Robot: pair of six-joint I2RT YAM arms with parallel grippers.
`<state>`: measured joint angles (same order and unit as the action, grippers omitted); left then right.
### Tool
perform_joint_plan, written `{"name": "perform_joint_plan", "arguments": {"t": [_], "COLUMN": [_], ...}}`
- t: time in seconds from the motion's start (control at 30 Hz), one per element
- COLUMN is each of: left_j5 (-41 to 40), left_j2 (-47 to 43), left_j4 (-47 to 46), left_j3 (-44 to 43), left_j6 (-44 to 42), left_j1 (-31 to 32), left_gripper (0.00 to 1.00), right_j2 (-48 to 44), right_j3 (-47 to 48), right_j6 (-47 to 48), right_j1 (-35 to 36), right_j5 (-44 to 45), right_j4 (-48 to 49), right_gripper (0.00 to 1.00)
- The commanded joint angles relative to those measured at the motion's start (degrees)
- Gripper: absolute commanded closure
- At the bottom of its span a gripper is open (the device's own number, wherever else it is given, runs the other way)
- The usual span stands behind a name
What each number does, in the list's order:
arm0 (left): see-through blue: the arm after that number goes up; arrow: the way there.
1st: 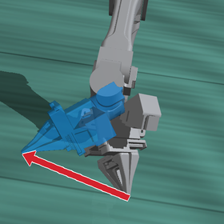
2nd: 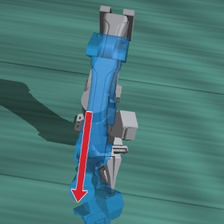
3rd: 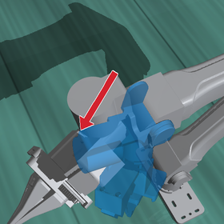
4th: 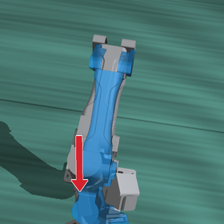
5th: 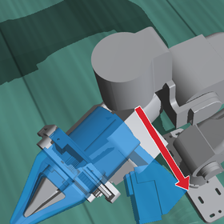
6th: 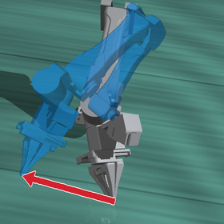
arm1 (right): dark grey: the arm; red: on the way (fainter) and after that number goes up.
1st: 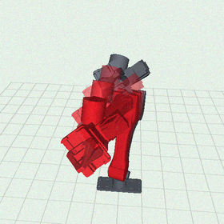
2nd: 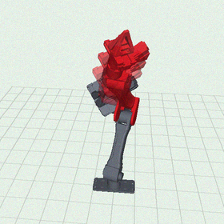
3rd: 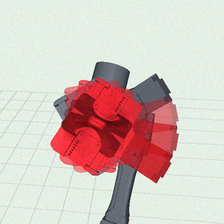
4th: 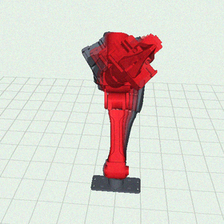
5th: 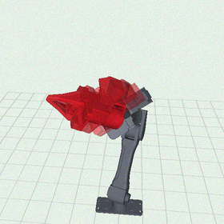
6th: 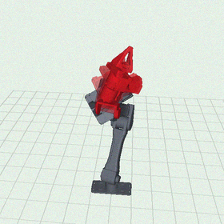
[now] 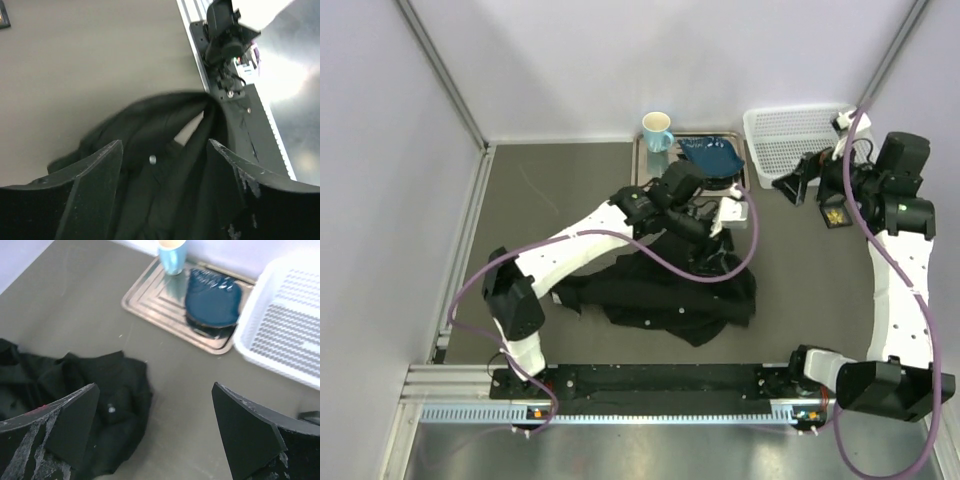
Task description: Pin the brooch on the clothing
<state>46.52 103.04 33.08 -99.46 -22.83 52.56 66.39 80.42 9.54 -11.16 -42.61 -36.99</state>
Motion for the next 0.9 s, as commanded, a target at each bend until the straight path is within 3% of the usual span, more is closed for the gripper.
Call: {"name": "perform_joint_plan", "arguments": {"t": [0.0,0.1,0.23,0.3,0.37,0.4,0.5,0.73,0.87], "left_j5": [8.6,13.9,11.2,12.7,14.5,14.4,10.7,7.4,2.8], "left_j2": [-11.7,-18.6,-22.8,-25.4,-26.9,-27.6,-28.2,-29.4,-29.0], "left_j4": [7.0,5.2,23.4,27.2,31.1,34.0,39.8,20.8,13.7], "left_j3": [4.9,12.3,14.4,17.9,23.0,24.6,30.8,44.0,47.0], "left_j6": [-10.7,-7.1,-20.6,-25.4,-27.7,-34.1,-43.9,-32.6,-30.3], "left_j1": [-8.0,-19.7,-37.0,-46.7,-52.2,-56.6,-57.1,-55.2,-48.3], "left_gripper": [0.13,0.09,0.08,0.09,0.1,0.1,0.11,0.09,0.1], "right_j2": [0.3,1.9,5.4,7.2,8.0,8.6,11.3,21.4,23.2], "right_j3": [-2.5,-2.6,-0.9,-0.4,-2.0,-4.5,-8.8,-12.0,-16.2], "right_j6": [3.6,8.3,13.5,17.8,20.8,21.6,23.1,22.1,22.3], "right_j1": [2.1,9.8,23.3,31.3,36.5,41.3,46.2,48.9,48.5], "right_j5": [-8.7,-6.8,-1.4,0.1,3.6,5.3,9.9,22.3,23.9], "right_j4": [-3.1,-5.5,-9.2,-12.0,-13.1,-13.2,-12.9,-11.6,-10.4], "right_gripper": [0.04,0.04,0.06,0.08,0.1,0.1,0.13,0.17,0.18]}}
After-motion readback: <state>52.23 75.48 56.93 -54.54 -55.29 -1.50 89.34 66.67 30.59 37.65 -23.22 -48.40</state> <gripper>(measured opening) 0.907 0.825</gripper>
